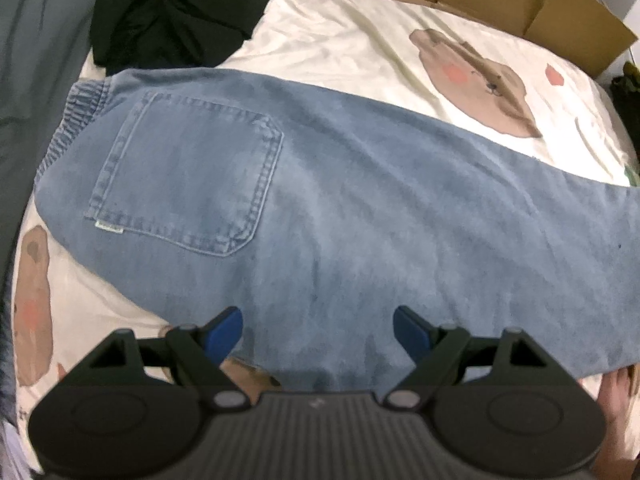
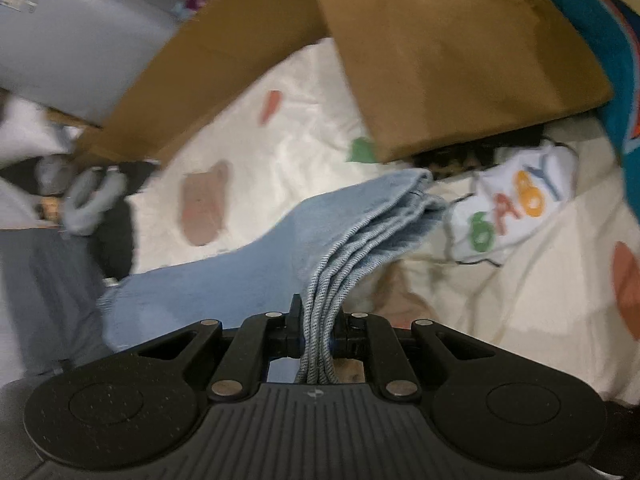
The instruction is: Fold clothes
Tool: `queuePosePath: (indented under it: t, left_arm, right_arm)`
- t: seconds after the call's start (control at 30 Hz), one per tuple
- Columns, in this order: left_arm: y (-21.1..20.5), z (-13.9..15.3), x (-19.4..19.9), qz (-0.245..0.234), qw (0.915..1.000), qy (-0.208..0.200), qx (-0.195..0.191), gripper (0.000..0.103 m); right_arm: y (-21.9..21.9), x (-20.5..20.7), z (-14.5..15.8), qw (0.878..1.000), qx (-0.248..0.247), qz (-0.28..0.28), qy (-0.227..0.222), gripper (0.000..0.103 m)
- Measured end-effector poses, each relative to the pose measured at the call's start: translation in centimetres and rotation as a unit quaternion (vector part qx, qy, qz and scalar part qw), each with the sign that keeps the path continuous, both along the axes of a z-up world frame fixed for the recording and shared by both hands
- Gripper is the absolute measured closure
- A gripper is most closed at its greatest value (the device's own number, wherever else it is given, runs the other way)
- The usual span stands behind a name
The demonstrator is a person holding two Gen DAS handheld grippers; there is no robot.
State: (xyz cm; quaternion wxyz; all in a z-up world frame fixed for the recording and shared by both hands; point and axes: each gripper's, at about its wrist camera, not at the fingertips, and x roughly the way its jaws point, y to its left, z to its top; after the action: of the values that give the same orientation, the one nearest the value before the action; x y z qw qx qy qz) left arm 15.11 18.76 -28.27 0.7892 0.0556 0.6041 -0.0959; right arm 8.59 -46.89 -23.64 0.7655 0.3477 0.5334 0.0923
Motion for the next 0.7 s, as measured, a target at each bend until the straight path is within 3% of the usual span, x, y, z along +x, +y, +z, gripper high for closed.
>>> queuePosePath:
  t: [0.43, 0.7]
  left_arm:
    - [-1.4, 1.7, 0.2, -0.025, 0.9996, 0.0, 0.014, 0.019]
    - [-2.1, 2.4, 0.7, -0.051, 0.9986, 0.0, 0.017, 0.018]
  right_arm:
    - [-3.8, -2.0, 2.9, 0.998, 0.035, -0.028, -0.036, 0.095]
    - [-8.0, -4.1, 2.5, 0.998, 0.02, -0.05, -0.028, 0.095]
